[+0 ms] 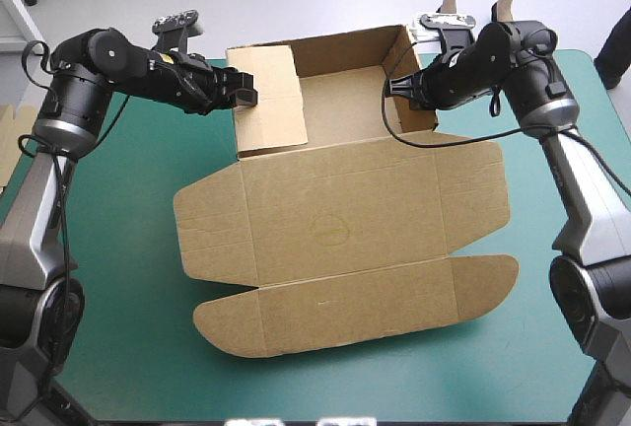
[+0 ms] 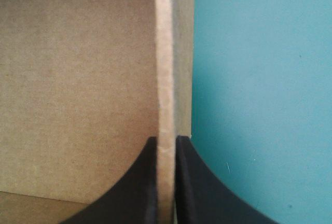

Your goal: Fold the box

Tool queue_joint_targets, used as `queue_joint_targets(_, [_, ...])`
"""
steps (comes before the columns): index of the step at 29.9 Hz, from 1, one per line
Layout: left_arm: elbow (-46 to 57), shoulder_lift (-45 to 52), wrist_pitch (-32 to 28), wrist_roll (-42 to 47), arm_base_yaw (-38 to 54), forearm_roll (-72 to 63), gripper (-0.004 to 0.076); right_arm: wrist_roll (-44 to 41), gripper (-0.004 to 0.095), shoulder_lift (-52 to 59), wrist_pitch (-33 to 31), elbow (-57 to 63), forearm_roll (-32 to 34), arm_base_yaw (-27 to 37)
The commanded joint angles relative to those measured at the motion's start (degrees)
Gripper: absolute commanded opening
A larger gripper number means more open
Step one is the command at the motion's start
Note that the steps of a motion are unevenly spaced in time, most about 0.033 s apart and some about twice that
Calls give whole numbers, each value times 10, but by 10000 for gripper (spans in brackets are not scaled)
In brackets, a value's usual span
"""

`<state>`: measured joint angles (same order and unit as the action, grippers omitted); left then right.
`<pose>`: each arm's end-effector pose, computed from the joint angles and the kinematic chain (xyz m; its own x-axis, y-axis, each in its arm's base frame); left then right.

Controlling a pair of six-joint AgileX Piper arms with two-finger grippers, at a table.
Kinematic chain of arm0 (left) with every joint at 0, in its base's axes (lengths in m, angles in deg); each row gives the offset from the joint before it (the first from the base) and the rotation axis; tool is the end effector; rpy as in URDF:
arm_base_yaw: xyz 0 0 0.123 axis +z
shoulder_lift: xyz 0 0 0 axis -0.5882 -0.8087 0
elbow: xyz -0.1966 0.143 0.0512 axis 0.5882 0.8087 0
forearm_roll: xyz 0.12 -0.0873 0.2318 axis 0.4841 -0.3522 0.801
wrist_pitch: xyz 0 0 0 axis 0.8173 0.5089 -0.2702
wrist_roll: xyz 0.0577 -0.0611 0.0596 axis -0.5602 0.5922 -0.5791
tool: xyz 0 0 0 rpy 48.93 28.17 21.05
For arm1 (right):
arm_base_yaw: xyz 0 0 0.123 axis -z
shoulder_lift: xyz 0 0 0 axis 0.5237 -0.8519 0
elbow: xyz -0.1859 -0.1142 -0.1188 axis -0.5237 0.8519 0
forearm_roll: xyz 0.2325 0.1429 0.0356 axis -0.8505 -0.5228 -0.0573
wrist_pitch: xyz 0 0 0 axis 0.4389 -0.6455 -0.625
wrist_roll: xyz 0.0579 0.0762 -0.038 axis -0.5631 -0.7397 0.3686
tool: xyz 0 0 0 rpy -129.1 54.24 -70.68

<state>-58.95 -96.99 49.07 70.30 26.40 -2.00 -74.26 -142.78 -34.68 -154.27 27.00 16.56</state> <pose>0.3853 -0.1123 0.3781 -0.8119 0.0149 -0.5835 0.3238 0.8433 -0.4289 0.4051 0.1288 0.3592 -0.8006 -0.0830 -0.5934 -0.2650 0.9373 0.2264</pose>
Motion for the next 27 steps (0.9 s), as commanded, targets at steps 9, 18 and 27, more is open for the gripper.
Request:
queue_joint_targets(9, [-90, -23, 59, 58, -32, 137, 379, -32, 4, 17, 5, -19, -24, -16])
queue_joint_targets(18, [-101, -57, 59, 76, -66, 194, 342, -31, 5, 2, -11, -19, -12, -16])
queue_joint_targets(27, [-105, -94, 60, 78, -94, 243, 291, -31, 5, -3, -22, -21, 32, -16])
